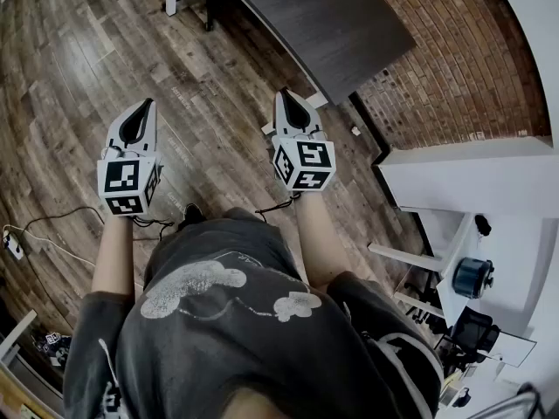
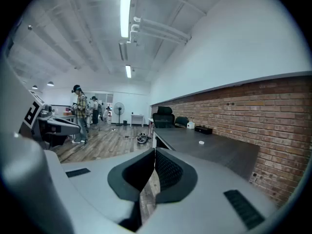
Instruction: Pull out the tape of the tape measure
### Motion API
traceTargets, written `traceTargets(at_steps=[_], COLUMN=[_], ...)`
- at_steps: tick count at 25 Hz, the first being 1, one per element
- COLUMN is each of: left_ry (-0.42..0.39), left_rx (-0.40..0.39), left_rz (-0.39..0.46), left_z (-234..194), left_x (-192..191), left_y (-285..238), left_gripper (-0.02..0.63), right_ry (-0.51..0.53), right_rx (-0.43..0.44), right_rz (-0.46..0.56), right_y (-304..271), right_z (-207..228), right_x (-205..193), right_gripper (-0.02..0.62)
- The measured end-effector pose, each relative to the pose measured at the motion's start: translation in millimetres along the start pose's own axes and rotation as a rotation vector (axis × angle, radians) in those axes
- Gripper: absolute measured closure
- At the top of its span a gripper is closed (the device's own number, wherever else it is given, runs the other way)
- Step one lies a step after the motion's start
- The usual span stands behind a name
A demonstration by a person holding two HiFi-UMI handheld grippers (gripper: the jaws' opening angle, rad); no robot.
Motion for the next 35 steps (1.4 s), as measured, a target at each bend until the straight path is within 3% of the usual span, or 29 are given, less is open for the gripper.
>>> traceTargets(at_steps=[13, 21, 24, 25, 28, 29, 31, 35], left_ry=[0.026, 0.011, -0.003, 0.004, 0.016, 0.017, 0.032, 0.079], left_rx=[0.006, 0.015, 0.028, 0.016, -0.039, -0.049, -0.063, -0.116], left_rz=[-0.017, -0.032, -0.056, -0.057, -0.06, -0.063, -0.065, -0.085], left_z=[37, 26, 16, 13, 6, 5, 4, 8], left_x=[10, 4, -1, -3, -6, -7, -9, -12], left_y=[7, 8, 5, 3, -2, -4, -8, -24], left_gripper=[0.597, 0.597, 0.595, 0.583, 0.396, 0.377, 0.332, 0.287], right_ry=[-0.083, -0.091, -0.04, -0.022, -0.028, -0.04, -0.062, -0.062], right_rx=[0.067, 0.085, 0.097, 0.104, 0.131, 0.136, 0.14, 0.117], right_rz=[-0.072, -0.054, -0.042, -0.043, -0.04, -0.038, -0.041, -0.066], right_y=[20, 18, 12, 9, -1, -4, -10, -26], right_z=[18, 13, 6, 3, -3, -4, -4, 6], right_x=[-14, -15, -14, -13, -9, -8, -6, -6], right_gripper=[0.565, 0.565, 0.562, 0.561, 0.555, 0.53, 0.363, 0.304])
Point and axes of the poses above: the fingertips, and each gripper's own axes: y backward along the fingers, z to its right, x out of its top, the point moved 4 cm from there along y, backward along the fingers, and after that the axes turned 9 degrees about -y, right-handed, at the moved point
